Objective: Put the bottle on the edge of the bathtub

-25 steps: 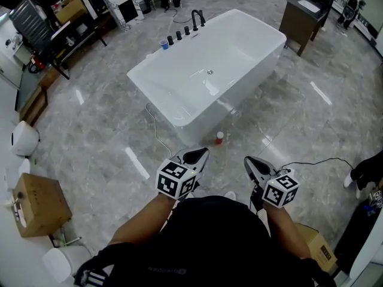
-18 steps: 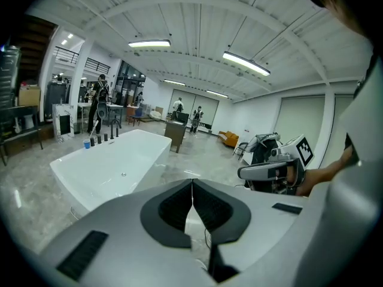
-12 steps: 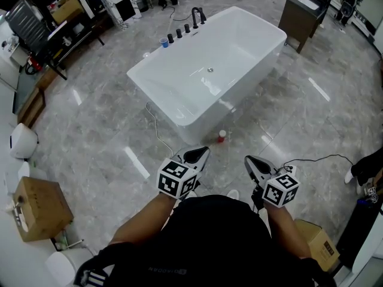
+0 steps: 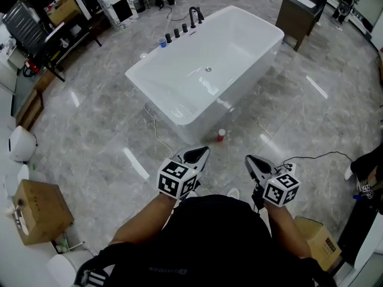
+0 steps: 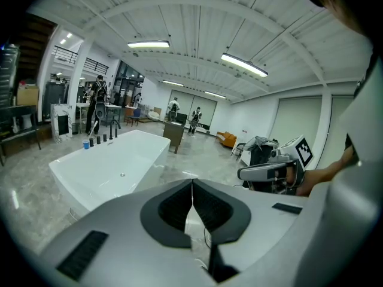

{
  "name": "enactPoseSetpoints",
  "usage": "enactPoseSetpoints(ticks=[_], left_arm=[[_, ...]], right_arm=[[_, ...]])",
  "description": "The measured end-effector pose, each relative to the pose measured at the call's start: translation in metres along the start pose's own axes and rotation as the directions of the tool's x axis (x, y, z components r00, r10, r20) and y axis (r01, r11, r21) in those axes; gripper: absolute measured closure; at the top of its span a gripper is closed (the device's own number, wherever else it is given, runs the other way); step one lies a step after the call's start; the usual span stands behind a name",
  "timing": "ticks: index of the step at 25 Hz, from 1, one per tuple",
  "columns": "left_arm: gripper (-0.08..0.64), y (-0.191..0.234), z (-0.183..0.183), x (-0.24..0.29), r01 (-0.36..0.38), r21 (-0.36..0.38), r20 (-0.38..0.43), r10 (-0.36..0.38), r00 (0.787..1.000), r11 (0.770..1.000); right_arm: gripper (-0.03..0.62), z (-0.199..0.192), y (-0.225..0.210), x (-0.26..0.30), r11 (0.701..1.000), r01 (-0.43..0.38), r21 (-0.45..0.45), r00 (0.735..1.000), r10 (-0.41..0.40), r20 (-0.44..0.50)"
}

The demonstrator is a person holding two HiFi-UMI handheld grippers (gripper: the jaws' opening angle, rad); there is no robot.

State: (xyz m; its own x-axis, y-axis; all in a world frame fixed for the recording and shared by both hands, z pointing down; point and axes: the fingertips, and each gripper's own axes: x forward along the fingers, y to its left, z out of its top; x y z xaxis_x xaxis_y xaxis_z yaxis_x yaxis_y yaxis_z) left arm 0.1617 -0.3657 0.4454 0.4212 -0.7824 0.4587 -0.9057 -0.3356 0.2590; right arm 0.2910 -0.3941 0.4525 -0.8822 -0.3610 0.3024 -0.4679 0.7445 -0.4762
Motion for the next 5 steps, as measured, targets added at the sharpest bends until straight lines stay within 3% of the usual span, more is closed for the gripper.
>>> enactPoseSetpoints(ticks=[5], left_arm=[[0.543, -0.0018, -0.0016, -0.0031, 0.004, 0.008, 0.002, -0.004, 1.0, 1.0]], right_arm=[[0.557, -0.002, 0.0022, -0.0021, 1.0, 0.004, -0.004, 1.0, -0.004, 0.0]])
